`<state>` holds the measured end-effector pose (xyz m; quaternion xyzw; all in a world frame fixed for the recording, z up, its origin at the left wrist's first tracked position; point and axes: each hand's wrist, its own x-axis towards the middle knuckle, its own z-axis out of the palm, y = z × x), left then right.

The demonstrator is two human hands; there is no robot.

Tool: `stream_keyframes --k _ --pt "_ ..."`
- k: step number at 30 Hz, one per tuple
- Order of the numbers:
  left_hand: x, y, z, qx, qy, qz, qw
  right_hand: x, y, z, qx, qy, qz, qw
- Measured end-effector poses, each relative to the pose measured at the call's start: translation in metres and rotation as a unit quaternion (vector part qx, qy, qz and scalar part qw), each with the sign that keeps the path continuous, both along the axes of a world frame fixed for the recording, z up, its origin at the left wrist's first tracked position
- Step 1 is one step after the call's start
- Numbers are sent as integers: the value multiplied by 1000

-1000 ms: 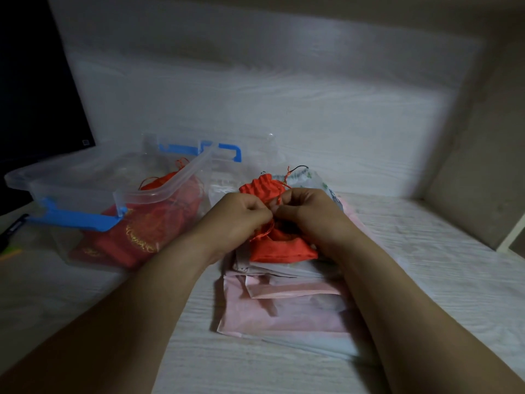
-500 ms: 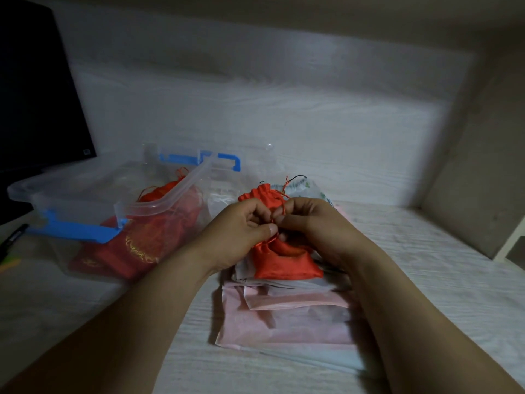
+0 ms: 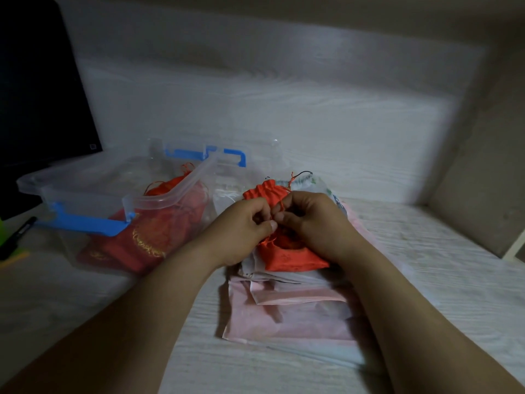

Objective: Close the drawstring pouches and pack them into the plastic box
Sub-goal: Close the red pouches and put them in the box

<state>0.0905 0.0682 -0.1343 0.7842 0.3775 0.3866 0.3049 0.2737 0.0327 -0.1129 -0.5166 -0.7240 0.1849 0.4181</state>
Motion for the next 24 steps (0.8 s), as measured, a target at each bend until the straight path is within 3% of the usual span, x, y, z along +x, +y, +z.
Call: stream_keyframes --k 7,14,24 --pt "3 3 -5 18 -37 34 999 -3 3 -3 56 -66 -35 996" --pt "9 2 -7 45 -56 61 996 -10 2 -1 93 -54 -42 993" --pt "3 4 -2 -130 -139 -58 980 -5 -2 5 42 15 8 999"
